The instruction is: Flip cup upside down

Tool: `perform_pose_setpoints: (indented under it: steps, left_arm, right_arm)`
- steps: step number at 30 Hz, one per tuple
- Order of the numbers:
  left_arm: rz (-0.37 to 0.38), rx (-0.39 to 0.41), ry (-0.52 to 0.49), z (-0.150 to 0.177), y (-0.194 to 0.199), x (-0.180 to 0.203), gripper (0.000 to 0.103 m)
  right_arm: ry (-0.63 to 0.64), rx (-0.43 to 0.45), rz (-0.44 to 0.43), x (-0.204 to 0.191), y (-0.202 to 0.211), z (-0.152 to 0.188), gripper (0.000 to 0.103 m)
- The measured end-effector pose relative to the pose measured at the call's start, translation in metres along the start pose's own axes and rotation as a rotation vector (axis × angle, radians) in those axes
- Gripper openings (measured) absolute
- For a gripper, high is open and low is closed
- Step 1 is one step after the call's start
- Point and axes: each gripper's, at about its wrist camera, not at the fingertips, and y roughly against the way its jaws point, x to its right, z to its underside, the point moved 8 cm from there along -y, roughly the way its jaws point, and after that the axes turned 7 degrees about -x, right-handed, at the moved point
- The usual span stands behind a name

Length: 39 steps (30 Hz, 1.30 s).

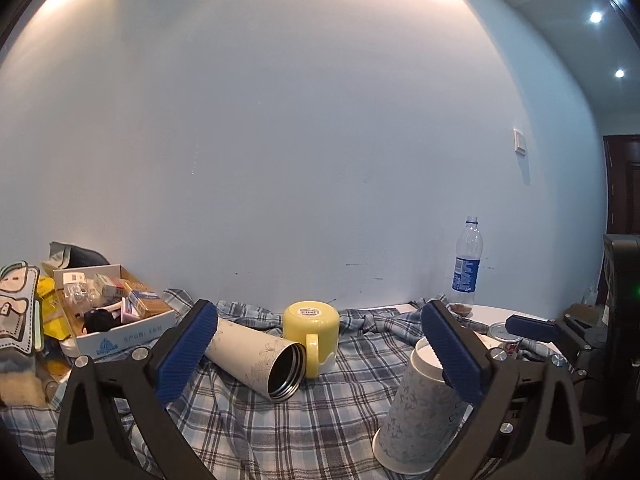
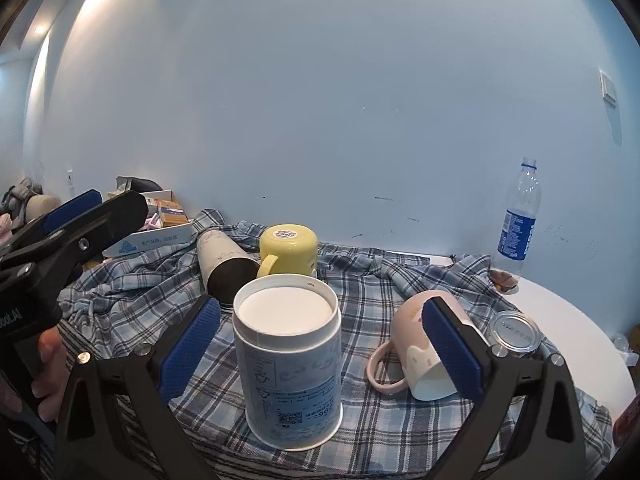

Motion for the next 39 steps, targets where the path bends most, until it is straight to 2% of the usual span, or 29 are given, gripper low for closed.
perform_pose_setpoints:
  steps: [3,11,16,26,39]
  left_arm:
    - [0.004,-0.009,0.007,0.001,0.0,-0.001,0.103]
    - [-0.069,-0.029,0.086,0.002,-0.005,-0.024,0.103]
    - [-0.058,-0.065,0.141,0.006,-0.011,-0.034,0.103]
    - [-0.106,-0.07,0.085,0.008,-0.013,-0.027,0.103]
    - [-0.093,-0.079,0.085,0.01,-0.015,-0.025,0.103]
  right_arm:
    - [-0.01,-0.004,-0.002,0.001,0.0,0.001,0.102]
    - [-0.026,0.007,0.025,0.004,0.002,0.0,0.102]
    - [-0.063,0.03,0.05,0.014,0.005,-0.003,0.102]
    - [-0.092,0.053,0.064,0.021,0.009,-0.006,0.102]
    - [-0.086,0.042,0.06,0.019,0.006,-0.003,0.102]
